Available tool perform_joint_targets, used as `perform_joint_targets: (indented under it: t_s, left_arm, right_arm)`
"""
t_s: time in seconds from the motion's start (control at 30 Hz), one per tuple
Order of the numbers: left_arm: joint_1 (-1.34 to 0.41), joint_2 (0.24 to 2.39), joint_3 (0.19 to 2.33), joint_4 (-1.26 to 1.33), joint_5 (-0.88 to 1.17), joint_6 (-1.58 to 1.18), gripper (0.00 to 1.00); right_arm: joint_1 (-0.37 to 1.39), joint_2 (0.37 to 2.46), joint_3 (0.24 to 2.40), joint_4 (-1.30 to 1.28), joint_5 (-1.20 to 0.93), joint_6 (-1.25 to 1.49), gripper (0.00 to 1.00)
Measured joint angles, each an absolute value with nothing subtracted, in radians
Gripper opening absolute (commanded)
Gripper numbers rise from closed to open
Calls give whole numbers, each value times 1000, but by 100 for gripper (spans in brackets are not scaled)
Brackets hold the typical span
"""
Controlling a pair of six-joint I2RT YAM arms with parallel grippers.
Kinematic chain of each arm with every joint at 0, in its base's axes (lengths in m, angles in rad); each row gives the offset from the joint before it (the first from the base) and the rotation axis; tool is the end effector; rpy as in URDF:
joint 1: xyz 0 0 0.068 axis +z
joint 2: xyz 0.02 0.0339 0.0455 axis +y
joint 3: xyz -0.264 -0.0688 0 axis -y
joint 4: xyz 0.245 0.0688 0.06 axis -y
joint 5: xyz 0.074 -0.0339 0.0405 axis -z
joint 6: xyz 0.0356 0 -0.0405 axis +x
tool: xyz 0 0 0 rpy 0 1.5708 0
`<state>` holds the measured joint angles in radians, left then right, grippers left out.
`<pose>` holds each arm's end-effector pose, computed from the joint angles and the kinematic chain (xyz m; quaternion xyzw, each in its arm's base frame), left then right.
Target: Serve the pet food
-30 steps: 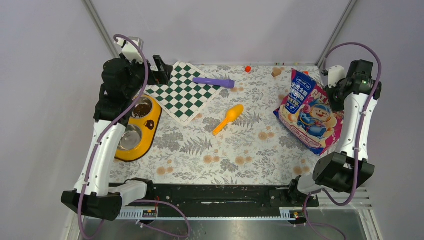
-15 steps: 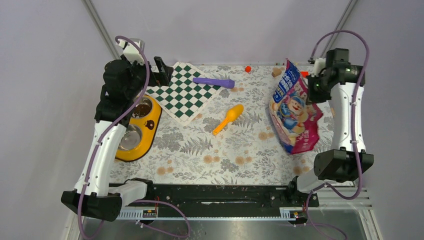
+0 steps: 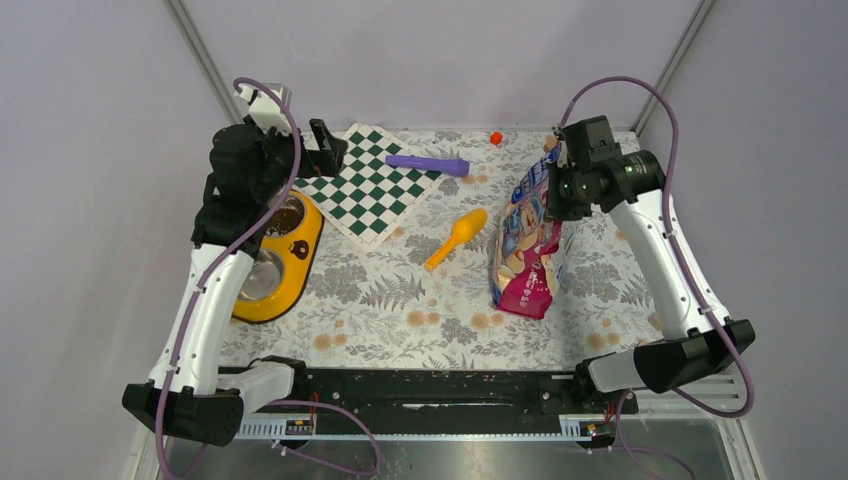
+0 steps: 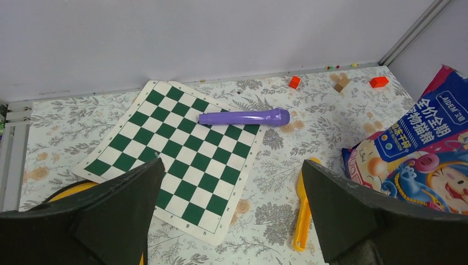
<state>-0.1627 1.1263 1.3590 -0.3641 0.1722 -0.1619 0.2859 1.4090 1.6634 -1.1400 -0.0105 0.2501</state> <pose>0.2350 -0.0448 0.4524 0.0570 0.7492 -0.1699 0.6376 0.2578 0.0762 0.4089 -0.0186 0.9417 0.0937 0.3226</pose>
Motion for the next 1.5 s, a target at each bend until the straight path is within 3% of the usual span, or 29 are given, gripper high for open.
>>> perform_joint_targets:
  t_s: [0.2, 0.23, 0.33, 0.4, 0.43, 0.53, 0.7, 0.77, 0.8, 0.87, 0.93, 1.03, 1.23, 1.5]
  left_arm:
    - [-163, 1126, 1348, -364, 172, -186, 99]
    - [-163, 1126, 1348, -364, 172, -195, 99]
    - [-163, 1127, 1348, -364, 175, -223, 99]
    - [-163, 1127, 1348, -364, 177, -241, 99]
    - [-163, 1127, 1348, -364, 177, -248, 99]
    - [-163, 1130, 1348, -365, 177, -270, 99]
    - [-163, 1168, 1361, -386, 211, -296, 99]
    - [-163, 1182, 1361, -400, 243, -304, 94]
    - [-163, 1189, 1359, -400, 258, -311, 90]
    - [-163, 1200, 1346, -388, 298, -332, 85]
    - [-163, 1211, 1322, -370, 344, -362, 81]
    - [-167, 1249, 1253, -306, 433, -434, 78]
    - [-243, 1398, 1108, -229, 526, -546, 81]
    - [-446, 1613, 1098, -80, 589, -685, 84]
  right_arm:
    - [387, 1392, 1669, -1196, 33, 315, 0]
    - [396, 1392, 1673, -1203, 33, 320, 9]
    - [407, 1391, 1689, -1221, 13, 340, 63]
    - [412, 1374, 1732, -1174, 6, 344, 84]
    - [413, 1358, 1752, -1146, 10, 340, 87]
    - [411, 1274, 1786, -1057, 69, 319, 85]
    - [292, 1201, 1861, -990, 161, 340, 71]
    - [231, 1198, 1861, -974, 188, 367, 66]
    - [205, 1201, 1846, -968, 200, 380, 62]
    - [161, 1210, 1786, -960, 208, 408, 44]
    - [115, 1222, 1705, -953, 191, 436, 39]
    - [46, 1274, 1567, -935, 136, 470, 44]
    - [-32, 1340, 1300, -873, 14, 499, 73]
    - [-73, 1353, 1034, -635, -153, 519, 79]
